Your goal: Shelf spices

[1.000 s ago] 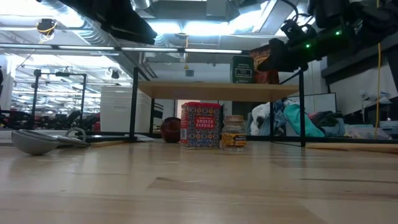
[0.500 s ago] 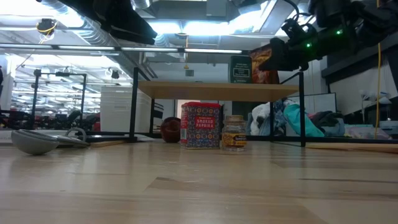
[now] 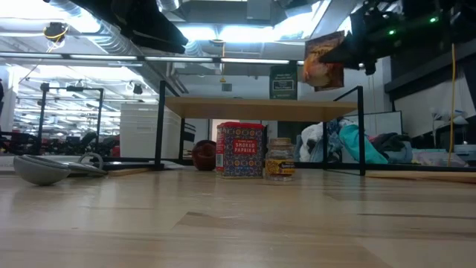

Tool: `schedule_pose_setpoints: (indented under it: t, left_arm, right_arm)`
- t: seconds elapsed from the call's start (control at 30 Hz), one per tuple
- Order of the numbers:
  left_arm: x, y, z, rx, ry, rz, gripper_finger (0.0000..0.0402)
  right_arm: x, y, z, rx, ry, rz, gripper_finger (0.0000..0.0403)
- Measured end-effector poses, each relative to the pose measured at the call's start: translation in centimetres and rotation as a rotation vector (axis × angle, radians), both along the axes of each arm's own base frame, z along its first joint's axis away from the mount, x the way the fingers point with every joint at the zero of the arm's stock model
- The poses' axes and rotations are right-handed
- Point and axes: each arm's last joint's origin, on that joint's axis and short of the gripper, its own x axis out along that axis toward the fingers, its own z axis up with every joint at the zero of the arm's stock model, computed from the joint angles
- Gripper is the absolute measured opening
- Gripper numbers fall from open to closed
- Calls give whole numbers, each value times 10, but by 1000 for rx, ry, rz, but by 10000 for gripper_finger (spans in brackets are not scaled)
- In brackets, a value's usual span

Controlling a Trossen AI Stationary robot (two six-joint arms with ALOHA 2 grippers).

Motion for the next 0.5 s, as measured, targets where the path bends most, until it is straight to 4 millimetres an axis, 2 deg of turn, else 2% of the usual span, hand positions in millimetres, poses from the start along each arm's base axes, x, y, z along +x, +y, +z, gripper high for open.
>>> schedule_pose_setpoints:
  t: [0.27,0.5]
  left_arm:
    - [0,0,0,0,0,0,329]
    - [0,0,0,-2,-1,1,329]
  right_arm:
    - [-8,13,4,120,-46,250,55]
    - [0,45,-1,143,4,392,54]
